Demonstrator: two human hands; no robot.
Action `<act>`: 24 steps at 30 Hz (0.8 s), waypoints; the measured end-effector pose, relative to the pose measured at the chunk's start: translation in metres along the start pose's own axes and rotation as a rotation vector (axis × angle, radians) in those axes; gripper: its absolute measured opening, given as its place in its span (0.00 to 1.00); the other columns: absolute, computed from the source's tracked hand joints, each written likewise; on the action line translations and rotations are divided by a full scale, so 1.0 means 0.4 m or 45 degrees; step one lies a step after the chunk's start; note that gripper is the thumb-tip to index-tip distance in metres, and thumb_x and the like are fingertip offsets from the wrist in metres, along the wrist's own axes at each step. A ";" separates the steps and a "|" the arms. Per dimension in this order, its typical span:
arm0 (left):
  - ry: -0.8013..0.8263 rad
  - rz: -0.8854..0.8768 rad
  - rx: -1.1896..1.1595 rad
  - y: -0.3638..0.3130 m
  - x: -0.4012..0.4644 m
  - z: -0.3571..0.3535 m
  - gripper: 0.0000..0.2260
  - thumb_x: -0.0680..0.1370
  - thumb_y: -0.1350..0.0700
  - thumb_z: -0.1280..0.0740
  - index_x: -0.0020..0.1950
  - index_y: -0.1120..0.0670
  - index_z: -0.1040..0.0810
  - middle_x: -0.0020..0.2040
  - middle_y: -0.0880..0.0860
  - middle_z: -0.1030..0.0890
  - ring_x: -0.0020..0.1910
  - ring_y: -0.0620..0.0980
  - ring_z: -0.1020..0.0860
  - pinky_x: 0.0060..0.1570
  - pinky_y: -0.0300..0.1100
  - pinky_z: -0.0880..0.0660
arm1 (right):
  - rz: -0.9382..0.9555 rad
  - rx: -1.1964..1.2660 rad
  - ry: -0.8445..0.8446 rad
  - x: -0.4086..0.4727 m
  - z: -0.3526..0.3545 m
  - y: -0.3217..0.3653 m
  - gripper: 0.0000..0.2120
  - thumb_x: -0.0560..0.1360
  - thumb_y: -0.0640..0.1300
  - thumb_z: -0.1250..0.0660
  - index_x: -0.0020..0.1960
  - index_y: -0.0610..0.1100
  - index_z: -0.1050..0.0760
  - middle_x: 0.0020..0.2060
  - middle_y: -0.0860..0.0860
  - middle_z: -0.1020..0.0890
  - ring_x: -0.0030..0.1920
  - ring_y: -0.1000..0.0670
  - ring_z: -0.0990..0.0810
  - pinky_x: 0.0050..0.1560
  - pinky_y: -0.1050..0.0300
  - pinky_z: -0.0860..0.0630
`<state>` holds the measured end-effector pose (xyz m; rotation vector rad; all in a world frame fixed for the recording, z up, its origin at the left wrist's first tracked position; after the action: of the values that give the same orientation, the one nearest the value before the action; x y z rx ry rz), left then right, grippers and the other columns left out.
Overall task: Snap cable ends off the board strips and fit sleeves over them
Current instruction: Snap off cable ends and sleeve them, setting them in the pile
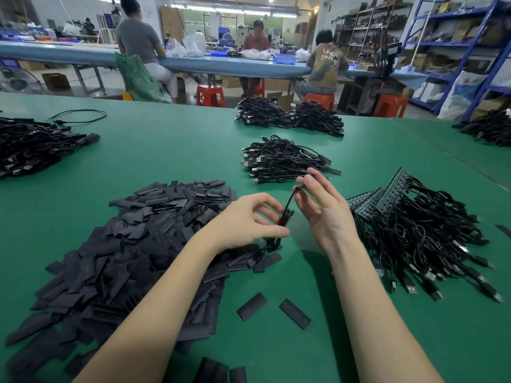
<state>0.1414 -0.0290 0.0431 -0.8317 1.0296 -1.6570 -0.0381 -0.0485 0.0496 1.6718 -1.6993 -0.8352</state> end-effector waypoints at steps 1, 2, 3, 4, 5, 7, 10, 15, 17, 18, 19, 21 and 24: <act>0.013 -0.002 0.012 -0.002 0.000 -0.005 0.16 0.70 0.51 0.19 0.55 0.47 0.19 0.50 0.48 0.16 0.46 0.47 0.15 0.52 0.45 0.18 | 0.006 -0.003 -0.017 0.001 0.009 0.005 0.14 0.71 0.39 0.24 0.56 0.43 0.17 0.44 0.46 0.13 0.43 0.50 0.16 0.44 0.62 0.18; 0.007 -0.011 0.019 -0.004 0.001 -0.009 0.15 0.71 0.53 0.20 0.55 0.48 0.19 0.50 0.49 0.15 0.46 0.47 0.15 0.53 0.45 0.18 | 0.013 -0.015 -0.040 0.003 0.019 0.009 0.13 0.73 0.38 0.25 0.57 0.43 0.18 0.44 0.47 0.14 0.42 0.50 0.16 0.45 0.62 0.18; -0.004 -0.018 0.026 -0.007 0.004 -0.013 0.13 0.72 0.54 0.21 0.54 0.49 0.19 0.50 0.50 0.15 0.46 0.48 0.15 0.54 0.46 0.19 | 0.023 -0.038 -0.069 0.005 0.028 0.013 0.13 0.74 0.38 0.25 0.58 0.42 0.18 0.44 0.47 0.14 0.41 0.50 0.16 0.45 0.62 0.18; -0.017 -0.024 0.032 -0.010 0.008 -0.015 0.12 0.73 0.56 0.22 0.54 0.50 0.19 0.50 0.50 0.15 0.46 0.48 0.15 0.55 0.45 0.19 | 0.037 -0.061 -0.102 0.006 0.035 0.017 0.14 0.74 0.38 0.26 0.59 0.42 0.19 0.43 0.47 0.14 0.40 0.50 0.16 0.45 0.62 0.18; -0.035 -0.032 0.035 -0.012 0.014 -0.014 0.11 0.73 0.57 0.23 0.53 0.50 0.19 0.49 0.50 0.15 0.46 0.48 0.15 0.55 0.44 0.19 | 0.054 -0.075 -0.140 0.007 0.041 0.020 0.15 0.75 0.39 0.26 0.61 0.42 0.19 0.43 0.47 0.14 0.40 0.50 0.16 0.44 0.61 0.18; -0.109 -0.069 0.058 -0.021 0.036 -0.007 0.09 0.74 0.59 0.23 0.52 0.52 0.19 0.49 0.50 0.15 0.47 0.46 0.15 0.54 0.40 0.20 | 0.072 -0.105 -0.210 0.013 0.050 0.022 0.16 0.76 0.43 0.26 0.63 0.43 0.22 0.44 0.47 0.13 0.40 0.48 0.15 0.44 0.59 0.16; -0.226 -0.161 0.221 -0.050 0.100 0.014 0.07 0.74 0.60 0.24 0.50 0.53 0.18 0.47 0.48 0.15 0.47 0.43 0.17 0.51 0.31 0.23 | 0.056 -0.398 -0.272 0.024 0.054 0.010 0.14 0.77 0.52 0.28 0.60 0.50 0.26 0.46 0.48 0.12 0.39 0.48 0.14 0.41 0.55 0.16; -0.354 -0.302 0.611 -0.130 0.280 0.066 0.06 0.75 0.61 0.27 0.49 0.53 0.20 0.45 0.49 0.18 0.42 0.46 0.21 0.48 0.35 0.23 | 0.061 -1.096 -0.173 0.038 0.061 -0.046 0.11 0.79 0.55 0.32 0.57 0.49 0.23 0.39 0.54 0.13 0.35 0.51 0.15 0.47 0.50 0.17; -0.382 -0.306 0.822 -0.149 0.356 0.083 0.05 0.76 0.59 0.29 0.50 0.52 0.21 0.49 0.50 0.18 0.48 0.50 0.21 0.54 0.45 0.23 | 0.058 -1.305 -0.105 0.045 0.066 -0.058 0.09 0.77 0.57 0.33 0.51 0.53 0.21 0.38 0.58 0.13 0.41 0.51 0.15 0.54 0.47 0.19; -0.384 -0.293 0.923 -0.154 0.388 0.090 0.05 0.77 0.59 0.30 0.50 0.51 0.21 0.51 0.50 0.18 0.51 0.52 0.21 0.55 0.48 0.23 | 0.052 -1.350 -0.094 0.050 0.069 -0.060 0.09 0.77 0.58 0.33 0.50 0.54 0.21 0.38 0.59 0.14 0.42 0.52 0.15 0.55 0.47 0.19; -0.387 -0.281 1.007 -0.156 0.416 0.096 0.05 0.77 0.59 0.32 0.51 0.50 0.22 0.52 0.50 0.18 0.53 0.53 0.21 0.54 0.49 0.23 | 0.044 -1.373 -0.094 0.054 0.073 -0.060 0.09 0.77 0.59 0.34 0.50 0.54 0.21 0.38 0.60 0.14 0.42 0.53 0.15 0.55 0.47 0.19; -0.412 -0.254 1.128 -0.151 0.458 0.103 0.07 0.78 0.61 0.34 0.52 0.50 0.21 0.55 0.51 0.18 0.55 0.55 0.22 0.53 0.48 0.24 | 0.026 -1.394 -0.095 0.062 0.076 -0.061 0.09 0.77 0.59 0.34 0.49 0.55 0.21 0.38 0.62 0.14 0.41 0.54 0.16 0.54 0.48 0.19; -0.395 -0.191 1.203 -0.120 0.499 0.094 0.09 0.78 0.63 0.36 0.53 0.51 0.20 0.55 0.52 0.18 0.55 0.57 0.22 0.53 0.46 0.25 | 0.003 -1.463 -0.094 0.072 0.075 -0.061 0.10 0.76 0.60 0.35 0.47 0.56 0.20 0.37 0.63 0.15 0.43 0.54 0.16 0.54 0.48 0.19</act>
<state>0.0989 -0.2209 0.1127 -0.4887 -0.0812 -1.7951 -0.0473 -0.0767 0.0114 0.8266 -0.8850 -1.4862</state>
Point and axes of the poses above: each hand's wrist, its own x-axis towards the middle knuckle, its own z-axis out of the back of the hand, y = z × x, the point moved 1 cm from there along x, towards the middle knuckle
